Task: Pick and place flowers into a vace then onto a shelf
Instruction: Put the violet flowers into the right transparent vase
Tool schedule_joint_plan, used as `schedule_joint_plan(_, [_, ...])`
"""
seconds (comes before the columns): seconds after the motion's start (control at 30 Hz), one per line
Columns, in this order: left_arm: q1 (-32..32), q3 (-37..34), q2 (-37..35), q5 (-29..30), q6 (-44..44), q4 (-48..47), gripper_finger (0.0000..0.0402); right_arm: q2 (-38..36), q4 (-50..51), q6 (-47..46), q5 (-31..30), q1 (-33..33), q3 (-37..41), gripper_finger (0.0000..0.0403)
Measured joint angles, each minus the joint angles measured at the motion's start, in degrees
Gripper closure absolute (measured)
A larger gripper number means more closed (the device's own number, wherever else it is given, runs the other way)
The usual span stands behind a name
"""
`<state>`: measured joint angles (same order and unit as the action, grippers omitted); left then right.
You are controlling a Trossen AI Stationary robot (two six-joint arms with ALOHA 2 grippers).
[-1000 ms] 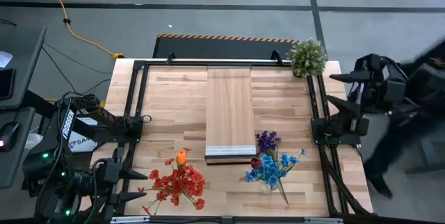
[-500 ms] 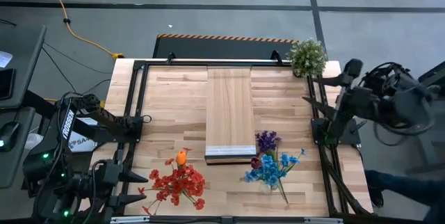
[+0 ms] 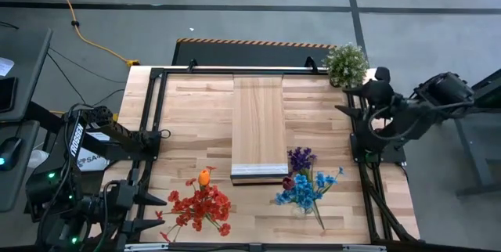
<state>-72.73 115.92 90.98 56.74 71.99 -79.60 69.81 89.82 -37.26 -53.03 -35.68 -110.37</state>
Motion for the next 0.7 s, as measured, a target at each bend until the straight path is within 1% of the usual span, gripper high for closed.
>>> schedule_joint_plan(0.1, [0.00,-0.02,0.02,0.65,-0.44,-0.01,0.0169,-0.56,0.02,-1.80,2.99,0.95,0.67,0.0187])
schedule_joint_plan(0.23, [0.00,0.00,0.02,0.78,-1.25,-0.01,0.0169,-2.82,0.15,-4.62,7.50,2.56,4.33,0.0191])
schedule_joint_plan(0.5, [0.00,0.00,0.02,0.84,-1.25,0.00,0.0169,-10.48,0.20,-14.59,12.92,4.55,16.62,0.0186])
schedule_joint_plan(0.7, [0.00,0.00,0.02,0.86,-1.25,0.01,0.0169,-15.76,0.25,-22.22,17.18,4.59,25.50,0.0189])
